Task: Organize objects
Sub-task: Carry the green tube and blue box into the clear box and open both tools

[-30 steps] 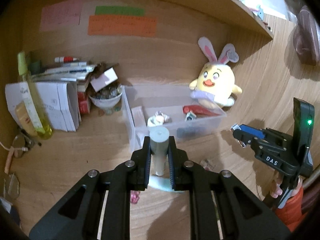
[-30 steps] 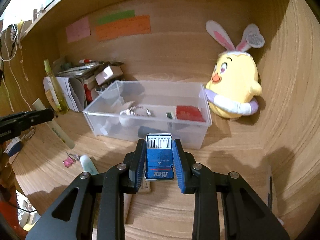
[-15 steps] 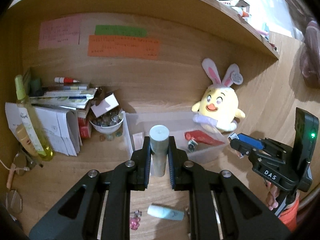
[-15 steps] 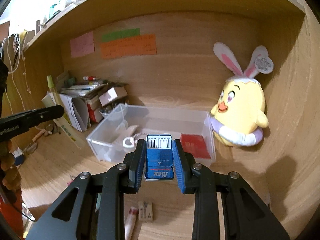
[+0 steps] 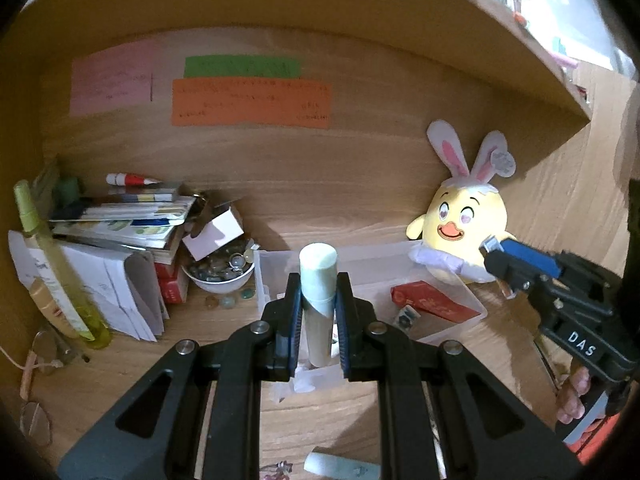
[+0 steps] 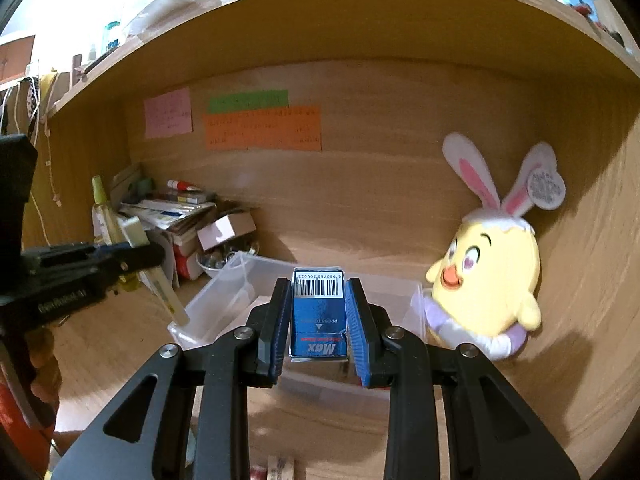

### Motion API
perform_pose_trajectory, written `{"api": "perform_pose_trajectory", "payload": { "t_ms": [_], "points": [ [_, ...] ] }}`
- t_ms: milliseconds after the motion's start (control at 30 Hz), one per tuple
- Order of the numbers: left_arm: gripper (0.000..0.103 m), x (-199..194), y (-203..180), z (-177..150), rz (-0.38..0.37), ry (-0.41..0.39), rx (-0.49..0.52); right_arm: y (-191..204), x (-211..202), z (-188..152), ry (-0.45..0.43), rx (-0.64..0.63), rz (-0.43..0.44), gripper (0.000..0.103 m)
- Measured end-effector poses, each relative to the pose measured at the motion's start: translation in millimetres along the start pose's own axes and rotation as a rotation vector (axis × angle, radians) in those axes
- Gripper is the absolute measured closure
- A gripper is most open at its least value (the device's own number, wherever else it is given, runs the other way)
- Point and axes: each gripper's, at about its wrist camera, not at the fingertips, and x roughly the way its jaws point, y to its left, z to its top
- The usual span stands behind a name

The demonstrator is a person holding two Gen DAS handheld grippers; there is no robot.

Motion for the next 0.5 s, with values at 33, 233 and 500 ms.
{"api": "perform_pose_trajectory", "payload": {
  "t_ms": [33,233,500],
  "points": [
    [0.088,2.6,-0.5,0.1,0.0,0.004,0.001,0.3,2.1,2.1,0.0,-0.002,0.001,0.078],
    [0.088,28.8,-6.3,-1.8,0.011,0.049,0.012,-0.4,20.2,8.5,0.023,-0.005,0.04,0.078],
    [0.088,54.2,-11.9,-9.7,-0.009,0.098,0.002,-3.4,50.8,2.5,0.078,0.001,0.038,0.078]
  ]
}}
